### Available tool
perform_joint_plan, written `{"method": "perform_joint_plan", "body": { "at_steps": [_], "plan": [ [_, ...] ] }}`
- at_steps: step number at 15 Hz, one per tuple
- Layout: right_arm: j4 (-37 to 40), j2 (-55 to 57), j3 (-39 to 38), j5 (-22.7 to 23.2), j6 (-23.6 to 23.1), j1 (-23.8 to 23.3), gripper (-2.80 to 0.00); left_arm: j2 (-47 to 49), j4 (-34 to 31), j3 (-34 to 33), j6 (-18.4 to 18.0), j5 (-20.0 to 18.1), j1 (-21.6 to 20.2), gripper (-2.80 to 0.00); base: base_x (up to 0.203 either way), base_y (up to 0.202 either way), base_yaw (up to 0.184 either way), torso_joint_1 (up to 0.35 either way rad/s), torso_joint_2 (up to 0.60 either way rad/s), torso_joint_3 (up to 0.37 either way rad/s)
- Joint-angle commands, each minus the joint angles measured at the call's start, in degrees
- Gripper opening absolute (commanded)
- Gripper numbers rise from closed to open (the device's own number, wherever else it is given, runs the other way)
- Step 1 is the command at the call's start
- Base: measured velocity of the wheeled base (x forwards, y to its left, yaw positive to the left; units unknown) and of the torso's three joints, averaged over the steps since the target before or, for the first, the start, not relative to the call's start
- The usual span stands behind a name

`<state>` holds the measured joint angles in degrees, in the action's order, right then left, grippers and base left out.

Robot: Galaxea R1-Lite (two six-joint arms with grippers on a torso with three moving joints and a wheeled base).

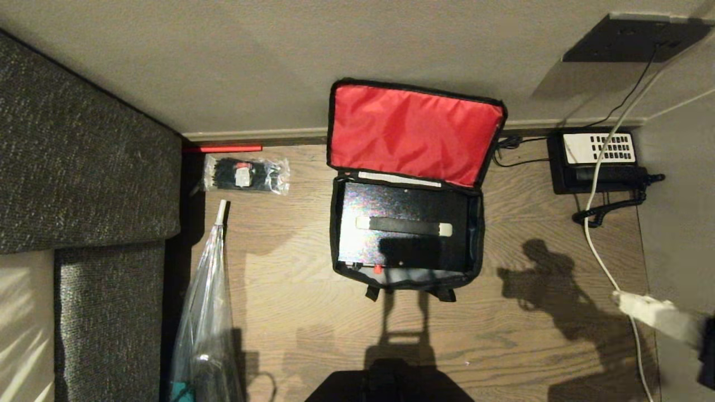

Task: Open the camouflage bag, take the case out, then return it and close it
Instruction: Grip the handle

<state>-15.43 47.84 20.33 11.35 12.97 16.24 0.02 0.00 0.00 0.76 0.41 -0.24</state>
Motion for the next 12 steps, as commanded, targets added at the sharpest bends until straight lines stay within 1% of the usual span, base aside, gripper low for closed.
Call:
{"method": "perform_joint_plan", "body": {
  "at_steps": [1, 2, 3, 4, 6, 7, 8, 9, 12],
  "plan": [
    [15.0, -23.4, -3.2, -2.3, -6.1, -4.3, -2.80, -0.1, 0.0, -0.2, 0.0, 0.0, 0.0, -2.80, 0.000, 0.000, 0.000, 0.000, 0.00, 0.000],
    [19.9, -27.3, -5.3, -3.7, -9.7, -7.9, -2.80, -0.1, 0.0, -0.2, 0.0, 0.0, 0.0, -2.80, 0.000, 0.000, 0.000, 0.000, 0.00, 0.000],
    [22.7, -29.4, -8.3, -4.9, -13.1, -11.1, -2.80, -0.1, 0.0, -0.2, 0.0, 0.0, 0.0, -2.80, 0.000, 0.000, 0.000, 0.000, 0.00, 0.000],
    [23.1, -31.2, -11.5, -5.5, -15.4, -12.1, -2.80, -0.1, 0.0, -0.2, 0.0, 0.0, 0.0, -2.80, 0.000, 0.000, 0.000, 0.000, 0.00, 0.000],
    [20.9, -34.8, -16.4, -6.3, -19.5, -13.9, -2.80, -0.1, 0.0, -0.2, 0.0, 0.0, 0.0, -2.80, 0.000, 0.000, 0.000, 0.000, 0.00, 0.000],
    [17.5, -35.8, -17.4, -7.1, -19.9, -14.4, -2.80, -0.1, 0.0, -0.2, 0.0, 0.0, 0.0, -2.80, 0.000, 0.000, 0.000, 0.000, 0.00, 0.000],
    [14.6, -36.3, -18.8, -8.2, -19.4, -14.6, -2.80, -0.1, 0.0, -0.2, 0.0, 0.0, 0.0, -2.80, 0.000, 0.000, 0.000, 0.000, 0.00, 0.000],
    [13.9, -37.0, -19.6, -9.5, -19.0, -14.7, -2.80, -0.1, 0.0, -0.2, 0.0, 0.0, 0.0, -2.80, 0.000, 0.000, 0.000, 0.000, 0.00, 0.000],
    [15.4, -45.4, -20.1, -10.2, -18.6, -15.3, -2.80, -0.1, 0.0, -0.2, 0.0, 0.0, 0.0, -2.80, 0.000, 0.000, 0.000, 0.000, 0.00, 0.000]
  ]
}}
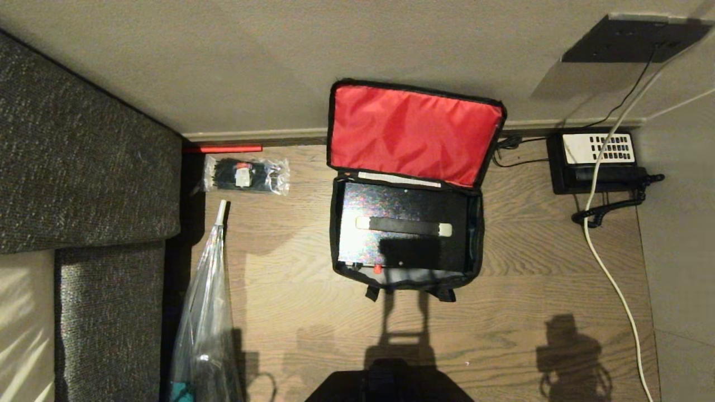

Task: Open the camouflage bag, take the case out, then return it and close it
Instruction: Grip the handle

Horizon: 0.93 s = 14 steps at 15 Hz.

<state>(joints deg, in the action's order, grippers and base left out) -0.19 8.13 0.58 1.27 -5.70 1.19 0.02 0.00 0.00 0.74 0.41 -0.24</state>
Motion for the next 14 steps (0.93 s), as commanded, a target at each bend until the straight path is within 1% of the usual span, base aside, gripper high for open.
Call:
{"method": "perform_joint_plan", "body": {
  "at_steps": [1, 8, 14],
  "plan": [
    [0.2, -7.8, -0.4, -0.2, 0.1, -0.3, -2.80, -0.1, 0.0, -0.2, 0.0, 0.0, 0.0, -2.80, 0.000, 0.000, 0.000, 0.000, 0.00, 0.000],
    [0.2, -8.4, -0.6, -0.3, 2.0, -0.3, -2.80, -0.1, 0.0, -0.2, 0.0, 0.0, 0.0, -2.80, 0.000, 0.000, 0.000, 0.000, 0.00, 0.000],
    [0.2, -8.4, -0.6, -0.3, 2.1, -0.4, -2.80, -0.1, 0.0, -0.2, 0.0, 0.0, 0.0, -2.80, 0.000, 0.000, 0.000, 0.000, 0.00, 0.000]
  ]
}}
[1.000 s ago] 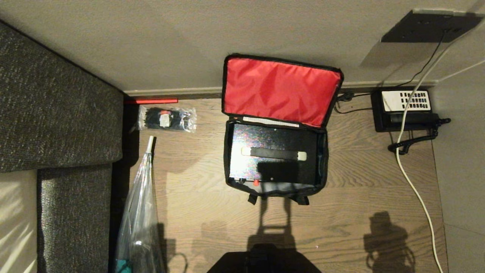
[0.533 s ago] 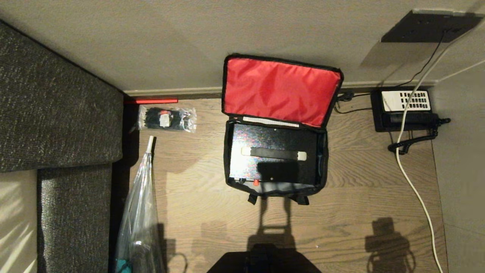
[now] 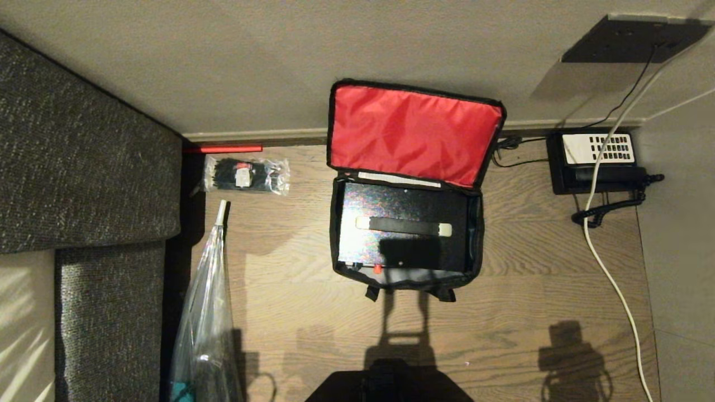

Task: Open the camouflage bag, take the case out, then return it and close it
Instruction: Grip the handle

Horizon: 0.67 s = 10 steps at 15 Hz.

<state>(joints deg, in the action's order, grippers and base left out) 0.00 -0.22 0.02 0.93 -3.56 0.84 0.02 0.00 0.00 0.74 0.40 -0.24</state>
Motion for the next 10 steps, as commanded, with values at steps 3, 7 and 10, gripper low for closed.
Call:
{"method": "perform_joint_plan", "body": {
  "at_steps": [3, 7, 10],
  "plan": [
    [0.0, 0.0, 0.0, 0.0, 0.0, 0.0, -2.80, -0.1, 0.0, -0.2, 0.0, 0.0, 0.0, -2.80, 0.000, 0.000, 0.000, 0.000, 0.00, 0.000],
    [0.0, 0.0, 0.0, 0.0, 0.0, 0.0, -2.80, -0.1, 0.0, -0.2, 0.0, 0.0, 0.0, -2.80, 0.000, 0.000, 0.000, 0.000, 0.00, 0.000],
    [0.0, 0.0, 0.0, 0.0, 0.0, 0.0, -2.80, -0.1, 0.0, -0.2, 0.0, 0.0, 0.0, -2.80, 0.000, 0.000, 0.000, 0.000, 0.00, 0.000]
  ]
}}
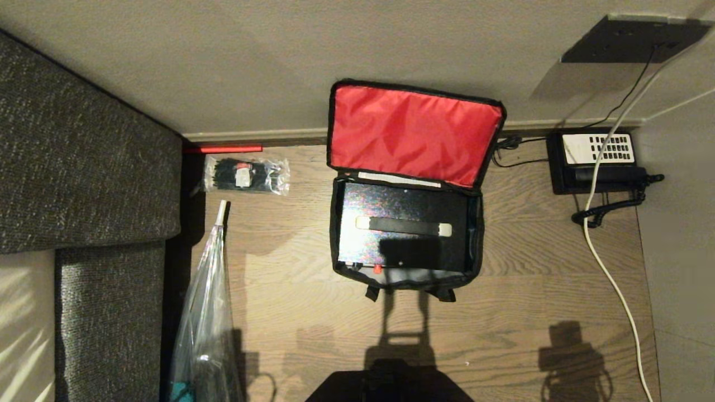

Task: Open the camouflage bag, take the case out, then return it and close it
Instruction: Grip the handle

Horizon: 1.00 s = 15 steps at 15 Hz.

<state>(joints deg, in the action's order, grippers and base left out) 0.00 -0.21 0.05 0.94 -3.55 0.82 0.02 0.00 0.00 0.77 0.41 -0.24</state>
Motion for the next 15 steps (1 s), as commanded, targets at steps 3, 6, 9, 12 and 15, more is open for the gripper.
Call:
{"method": "perform_joint_plan", "body": {
  "at_steps": [3, 6, 9, 12, 15],
  "plan": [
    [0.0, -0.1, 0.0, 0.0, -0.1, 0.1, -2.80, -0.1, 0.0, -0.2, 0.0, 0.0, 0.0, -2.80, 0.000, 0.000, 0.000, 0.000, 0.00, 0.000],
    [0.0, -0.1, 0.0, 0.0, -0.1, 0.0, -2.80, -0.1, 0.0, -0.2, 0.0, 0.0, 0.0, -2.80, 0.000, 0.000, 0.000, 0.000, 0.00, 0.000],
    [0.0, -0.1, 0.0, 0.0, -0.1, 0.1, -2.80, -0.1, 0.0, -0.2, 0.0, 0.0, 0.0, -2.80, 0.000, 0.000, 0.000, 0.000, 0.00, 0.000],
    [0.0, -0.1, 0.0, 0.0, -0.1, 0.1, -2.80, -0.1, 0.0, -0.2, 0.0, 0.0, 0.0, -2.80, 0.000, 0.000, 0.000, 0.000, 0.00, 0.000],
    [0.0, -0.1, 0.0, 0.0, -0.1, 0.0, -2.80, -0.1, 0.0, -0.2, 0.0, 0.0, 0.0, -2.80, 0.000, 0.000, 0.000, 0.000, 0.00, 0.000]
  ]
}}
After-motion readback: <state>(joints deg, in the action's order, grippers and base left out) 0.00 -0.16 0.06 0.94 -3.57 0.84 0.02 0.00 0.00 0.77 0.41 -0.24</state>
